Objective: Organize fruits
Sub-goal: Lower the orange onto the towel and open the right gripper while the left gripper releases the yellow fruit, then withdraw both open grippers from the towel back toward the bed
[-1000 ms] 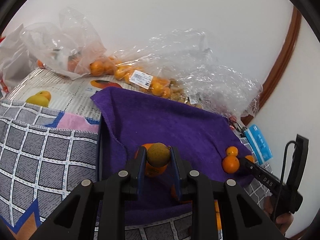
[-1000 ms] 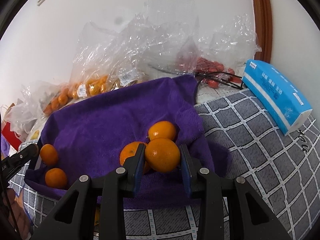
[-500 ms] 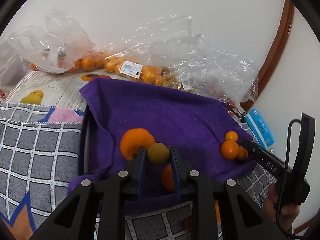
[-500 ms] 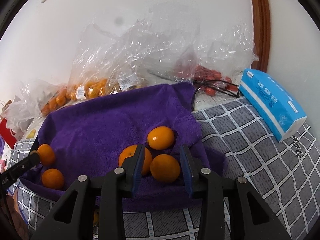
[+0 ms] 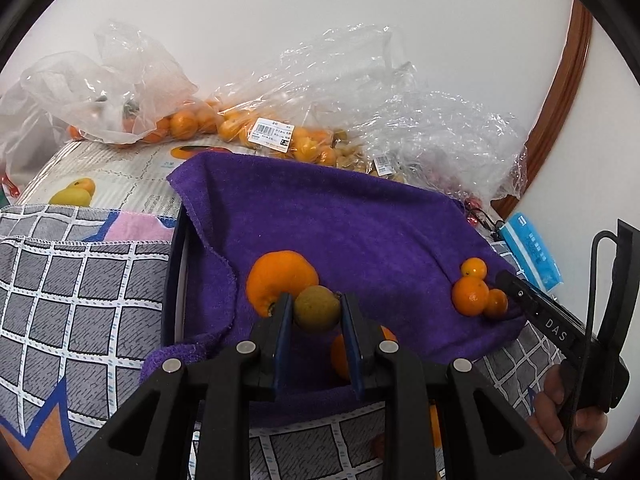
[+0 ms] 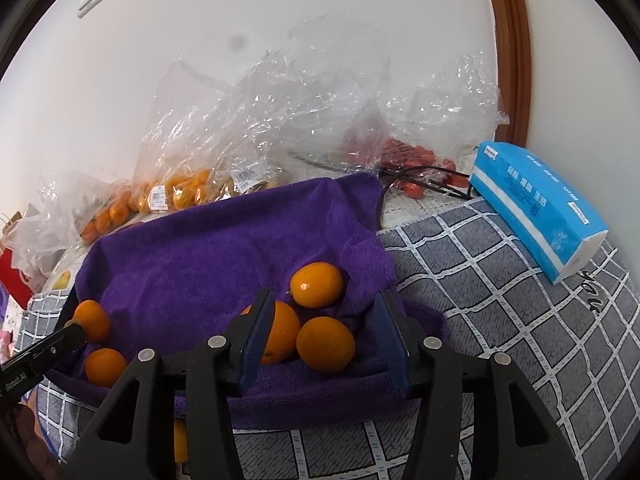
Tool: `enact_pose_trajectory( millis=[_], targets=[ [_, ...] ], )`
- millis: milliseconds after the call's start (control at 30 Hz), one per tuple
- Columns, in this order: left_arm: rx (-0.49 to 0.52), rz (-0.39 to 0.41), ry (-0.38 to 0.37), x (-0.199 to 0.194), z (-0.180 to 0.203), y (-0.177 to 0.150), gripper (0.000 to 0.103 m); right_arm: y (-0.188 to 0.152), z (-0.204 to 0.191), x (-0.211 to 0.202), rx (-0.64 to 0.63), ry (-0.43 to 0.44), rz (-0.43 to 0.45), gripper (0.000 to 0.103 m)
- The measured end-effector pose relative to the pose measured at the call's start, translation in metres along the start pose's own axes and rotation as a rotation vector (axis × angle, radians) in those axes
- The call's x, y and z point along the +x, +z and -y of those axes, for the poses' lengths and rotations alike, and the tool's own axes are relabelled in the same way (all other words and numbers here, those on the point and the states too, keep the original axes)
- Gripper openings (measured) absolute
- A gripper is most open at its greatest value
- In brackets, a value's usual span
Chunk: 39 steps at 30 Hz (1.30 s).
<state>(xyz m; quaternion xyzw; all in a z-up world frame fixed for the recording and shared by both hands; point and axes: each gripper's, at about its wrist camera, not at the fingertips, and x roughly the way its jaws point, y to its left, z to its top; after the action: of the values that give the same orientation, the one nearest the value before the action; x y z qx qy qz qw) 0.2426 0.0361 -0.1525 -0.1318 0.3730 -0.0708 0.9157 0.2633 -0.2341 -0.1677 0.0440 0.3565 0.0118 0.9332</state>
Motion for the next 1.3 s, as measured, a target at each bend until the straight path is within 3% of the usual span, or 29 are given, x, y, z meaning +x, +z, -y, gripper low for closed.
enact_pose_trajectory(
  millis=[467, 967, 1300],
  targets=[
    [-0.039, 0.007, -0.032, 0.0, -0.006, 0.003, 0.031, -0.005, -0.014, -0.01, -0.078, -0.04, 0.056, 0.054],
    [-0.047, 0.06, 0.003, -0.011, -0.008, 0.006, 0.033, -0.008, -0.023, -0.018, -0.119, -0.09, 0.072, 0.054],
    [-0.033, 0.106, 0.043, -0.02, -0.008, 0.009, 0.037, -0.008, -0.033, -0.027, -0.145, -0.004, 0.054, 0.054]
  ],
)
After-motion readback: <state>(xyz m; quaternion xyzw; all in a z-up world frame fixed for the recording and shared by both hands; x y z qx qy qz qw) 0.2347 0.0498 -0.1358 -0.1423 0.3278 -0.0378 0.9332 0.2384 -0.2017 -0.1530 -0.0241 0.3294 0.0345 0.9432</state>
